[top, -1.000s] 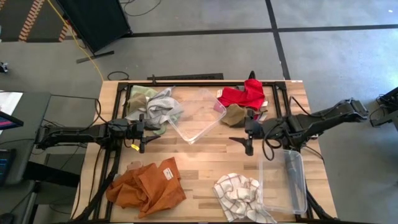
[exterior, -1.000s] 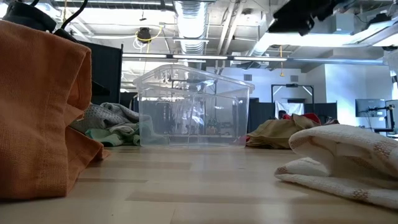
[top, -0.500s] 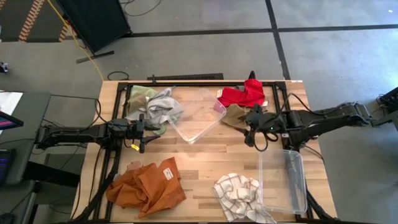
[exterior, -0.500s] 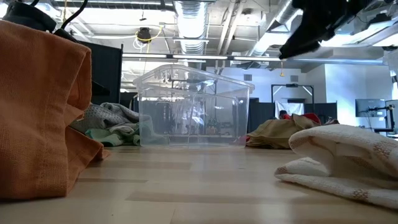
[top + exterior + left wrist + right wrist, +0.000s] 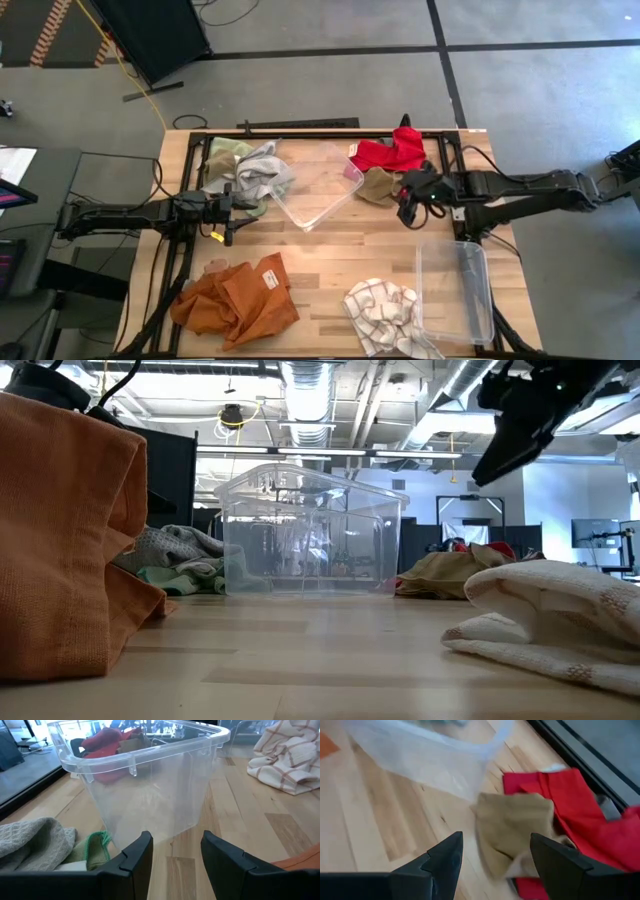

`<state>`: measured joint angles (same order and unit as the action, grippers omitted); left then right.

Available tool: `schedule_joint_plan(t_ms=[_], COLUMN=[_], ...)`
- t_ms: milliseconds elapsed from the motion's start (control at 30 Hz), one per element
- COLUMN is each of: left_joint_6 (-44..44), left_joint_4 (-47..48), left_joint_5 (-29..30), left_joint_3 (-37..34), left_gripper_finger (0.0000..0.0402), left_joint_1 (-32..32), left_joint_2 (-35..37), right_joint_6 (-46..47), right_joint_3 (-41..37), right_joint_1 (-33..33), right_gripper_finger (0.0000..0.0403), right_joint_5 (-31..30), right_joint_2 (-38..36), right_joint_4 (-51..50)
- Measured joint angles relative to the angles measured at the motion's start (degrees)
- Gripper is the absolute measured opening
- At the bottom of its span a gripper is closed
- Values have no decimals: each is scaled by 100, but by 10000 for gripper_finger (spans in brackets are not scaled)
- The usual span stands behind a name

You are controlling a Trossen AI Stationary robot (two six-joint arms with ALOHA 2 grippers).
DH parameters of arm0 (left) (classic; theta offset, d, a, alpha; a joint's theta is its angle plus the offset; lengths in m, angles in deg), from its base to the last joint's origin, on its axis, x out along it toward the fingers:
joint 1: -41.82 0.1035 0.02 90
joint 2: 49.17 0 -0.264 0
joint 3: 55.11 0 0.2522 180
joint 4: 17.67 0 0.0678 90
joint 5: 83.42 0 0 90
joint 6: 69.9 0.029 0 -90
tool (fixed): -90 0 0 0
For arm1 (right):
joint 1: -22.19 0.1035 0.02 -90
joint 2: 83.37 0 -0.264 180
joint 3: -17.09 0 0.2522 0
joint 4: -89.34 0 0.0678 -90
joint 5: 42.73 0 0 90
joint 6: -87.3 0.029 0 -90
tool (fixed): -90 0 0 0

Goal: Sort towels by color in basket
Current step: Put the red towel into the top transparent bin

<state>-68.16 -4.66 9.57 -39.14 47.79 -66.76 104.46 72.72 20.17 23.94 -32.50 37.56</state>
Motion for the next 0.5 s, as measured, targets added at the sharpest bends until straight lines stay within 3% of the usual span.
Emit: schedule_joint_plan(t_ms=[500], left_joint_6=[0], left_joint_4=[-1], left_joint_5=[1], left_joint_3=[1], left_gripper_finger=[160], left_joint_1=[-1], left_joint_2=[0], right_joint_6=[401], right_joint_3=[0], right_joint_1=[-510], right_gripper_finger=[260], right_joint_5=[-77], right_joint_2=[4], right_joint_4=[-373])
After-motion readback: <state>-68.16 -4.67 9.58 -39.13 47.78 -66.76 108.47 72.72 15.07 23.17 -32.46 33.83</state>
